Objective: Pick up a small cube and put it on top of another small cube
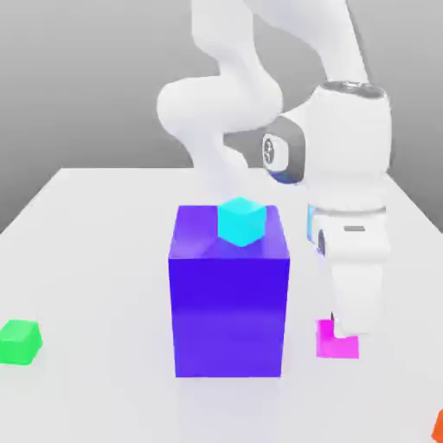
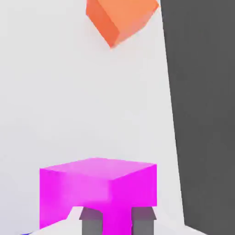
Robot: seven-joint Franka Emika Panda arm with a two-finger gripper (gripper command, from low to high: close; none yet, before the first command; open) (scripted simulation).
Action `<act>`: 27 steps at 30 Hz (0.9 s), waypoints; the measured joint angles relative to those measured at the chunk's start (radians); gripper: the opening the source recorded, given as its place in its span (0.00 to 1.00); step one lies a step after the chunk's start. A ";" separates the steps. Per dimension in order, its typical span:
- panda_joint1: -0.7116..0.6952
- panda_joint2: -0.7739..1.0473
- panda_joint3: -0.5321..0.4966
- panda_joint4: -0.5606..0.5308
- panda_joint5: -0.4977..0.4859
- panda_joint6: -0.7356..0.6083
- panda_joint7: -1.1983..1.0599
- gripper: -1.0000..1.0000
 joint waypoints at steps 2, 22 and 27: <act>-0.068 -0.001 -0.049 0.034 -0.001 -0.019 0.012 0.00; -0.666 0.285 -0.232 0.052 0.415 -0.050 -0.080 1.00; -0.666 0.285 -0.232 0.052 0.415 -0.050 -0.080 1.00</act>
